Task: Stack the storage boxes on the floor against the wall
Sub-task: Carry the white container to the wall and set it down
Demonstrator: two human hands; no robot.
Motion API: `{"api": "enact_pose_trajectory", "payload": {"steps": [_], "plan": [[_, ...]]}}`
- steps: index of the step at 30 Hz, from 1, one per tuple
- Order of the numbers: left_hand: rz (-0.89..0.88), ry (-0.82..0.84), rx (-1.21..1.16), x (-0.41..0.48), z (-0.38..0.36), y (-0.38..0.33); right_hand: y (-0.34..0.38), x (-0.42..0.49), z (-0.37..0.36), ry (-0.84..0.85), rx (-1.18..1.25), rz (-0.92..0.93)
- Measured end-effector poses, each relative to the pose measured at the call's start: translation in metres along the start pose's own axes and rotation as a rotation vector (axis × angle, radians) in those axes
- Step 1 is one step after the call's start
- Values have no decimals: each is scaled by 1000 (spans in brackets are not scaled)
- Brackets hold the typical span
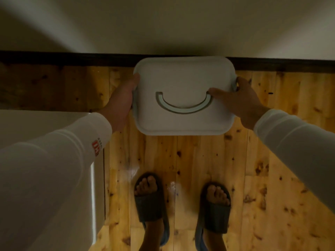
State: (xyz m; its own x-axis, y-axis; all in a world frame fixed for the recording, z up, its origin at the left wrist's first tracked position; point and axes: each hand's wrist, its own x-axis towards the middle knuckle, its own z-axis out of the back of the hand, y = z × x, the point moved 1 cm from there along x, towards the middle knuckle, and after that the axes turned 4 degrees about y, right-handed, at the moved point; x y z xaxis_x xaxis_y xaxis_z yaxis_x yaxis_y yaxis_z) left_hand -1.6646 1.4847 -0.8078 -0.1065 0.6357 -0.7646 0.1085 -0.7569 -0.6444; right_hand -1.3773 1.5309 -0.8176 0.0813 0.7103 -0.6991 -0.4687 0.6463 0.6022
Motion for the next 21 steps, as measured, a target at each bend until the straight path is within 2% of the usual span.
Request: {"api": "enact_pose_trajectory", "payload": {"steps": [12, 21], "plan": [[-58, -2, -4, 13, 2, -10, 14, 12, 3, 3, 9, 15], [-17, -18, 20, 15, -1, -15, 17, 12, 6, 25, -42, 36]]}}
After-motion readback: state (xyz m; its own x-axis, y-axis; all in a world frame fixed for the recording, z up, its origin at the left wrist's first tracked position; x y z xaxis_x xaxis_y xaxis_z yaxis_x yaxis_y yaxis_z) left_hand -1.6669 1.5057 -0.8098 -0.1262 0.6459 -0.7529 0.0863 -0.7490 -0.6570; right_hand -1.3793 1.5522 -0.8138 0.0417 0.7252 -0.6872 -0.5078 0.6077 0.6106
